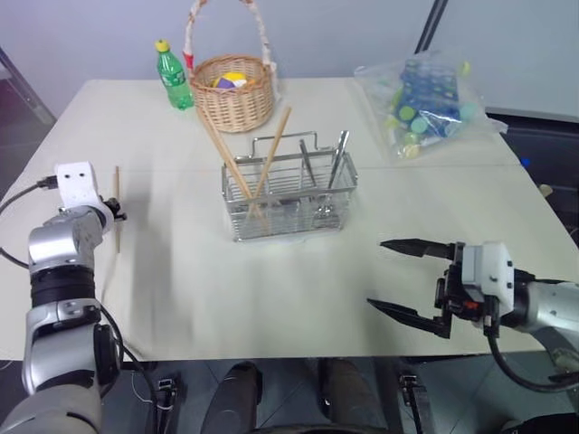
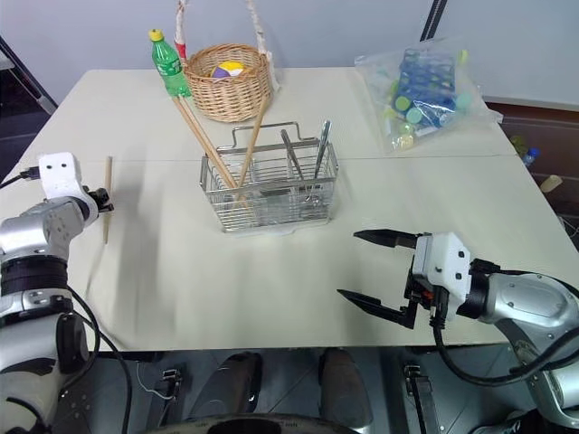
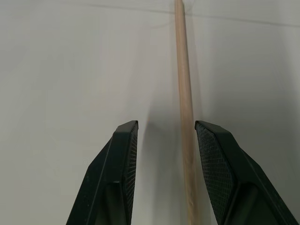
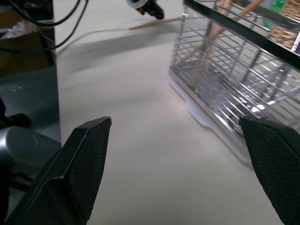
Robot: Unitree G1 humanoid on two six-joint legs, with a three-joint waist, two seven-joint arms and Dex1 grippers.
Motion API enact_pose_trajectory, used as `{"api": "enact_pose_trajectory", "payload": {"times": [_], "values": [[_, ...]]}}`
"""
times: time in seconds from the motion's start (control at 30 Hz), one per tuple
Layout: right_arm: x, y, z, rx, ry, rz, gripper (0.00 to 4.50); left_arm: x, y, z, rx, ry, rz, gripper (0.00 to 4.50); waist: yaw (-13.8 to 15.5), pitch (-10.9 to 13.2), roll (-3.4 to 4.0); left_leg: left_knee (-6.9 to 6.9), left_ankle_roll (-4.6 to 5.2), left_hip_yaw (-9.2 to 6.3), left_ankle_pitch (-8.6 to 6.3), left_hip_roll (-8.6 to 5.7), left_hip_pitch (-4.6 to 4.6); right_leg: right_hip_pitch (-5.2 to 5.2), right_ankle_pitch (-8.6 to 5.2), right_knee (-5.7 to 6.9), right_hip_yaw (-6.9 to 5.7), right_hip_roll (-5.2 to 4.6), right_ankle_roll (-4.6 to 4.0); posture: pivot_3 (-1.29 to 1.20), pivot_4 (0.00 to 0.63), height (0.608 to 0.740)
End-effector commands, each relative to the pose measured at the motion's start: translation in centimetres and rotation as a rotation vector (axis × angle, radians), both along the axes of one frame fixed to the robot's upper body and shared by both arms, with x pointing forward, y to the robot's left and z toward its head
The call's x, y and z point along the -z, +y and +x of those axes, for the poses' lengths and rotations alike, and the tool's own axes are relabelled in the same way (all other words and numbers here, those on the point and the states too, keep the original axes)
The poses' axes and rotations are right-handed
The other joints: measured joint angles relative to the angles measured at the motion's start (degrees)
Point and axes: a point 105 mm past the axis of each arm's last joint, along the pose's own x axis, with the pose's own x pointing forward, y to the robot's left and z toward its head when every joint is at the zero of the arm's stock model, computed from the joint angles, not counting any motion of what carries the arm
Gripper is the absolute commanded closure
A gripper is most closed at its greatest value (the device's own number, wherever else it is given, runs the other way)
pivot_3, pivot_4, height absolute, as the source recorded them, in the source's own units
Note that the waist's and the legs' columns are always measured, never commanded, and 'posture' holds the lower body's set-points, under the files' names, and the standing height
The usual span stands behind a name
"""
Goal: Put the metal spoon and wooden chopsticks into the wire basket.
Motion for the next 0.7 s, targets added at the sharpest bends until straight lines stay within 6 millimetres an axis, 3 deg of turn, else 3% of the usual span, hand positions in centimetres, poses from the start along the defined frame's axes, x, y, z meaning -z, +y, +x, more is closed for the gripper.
{"api": "enact_pose_trajectory", "payload": {"times": [0.03, 0.23, 0.5, 0.7], "values": [[-0.8, -0.3, -0.1, 0.009, -0.044, -0.008, 0.00, -0.3, 0.3, -0.3, -0.013, 0.039, -0.016, 2.49, 0.0, 0.0, 0.00, 0.01, 0.00, 0.00, 0.00, 0.00, -0.01, 0.00, 0.00, 0.00, 0.00, 0.00, 0.00, 0.00, 0.150, 0.740], [-1.0, -0.5, 0.1, 0.034, -0.050, 0.000, 0.00, 0.3, 1.3, -1.1, -0.059, 0.089, -0.016, 2.49, -0.1, 0.0, 0.01, 0.00, 0.00, 0.00, 0.00, 0.00, 0.03, 0.01, 0.00, 0.02, 0.00, 0.00, 0.00, 0.00, 0.150, 0.740], [-1.1, -0.7, 0.6, 0.056, -0.048, 0.009, 0.00, 1.0, 1.0, -1.4, -0.095, 0.116, -0.154, 2.49, -0.2, 0.0, 0.01, 0.00, 0.00, 0.01, 0.00, 0.00, 0.05, 0.01, 0.00, 0.04, 0.01, 0.00, 0.00, 0.00, 0.150, 0.740], [-1.1, -1.0, 0.6, 0.058, -0.047, 0.003, 0.00, 0.6, 1.0, -1.1, -0.097, 0.101, -0.158, 2.49, -0.1, 0.0, 0.03, 0.01, 0.00, 0.02, 0.00, 0.00, 0.05, 0.02, 0.00, 0.06, 0.01, 0.00, 0.00, 0.00, 0.150, 0.740]]}}
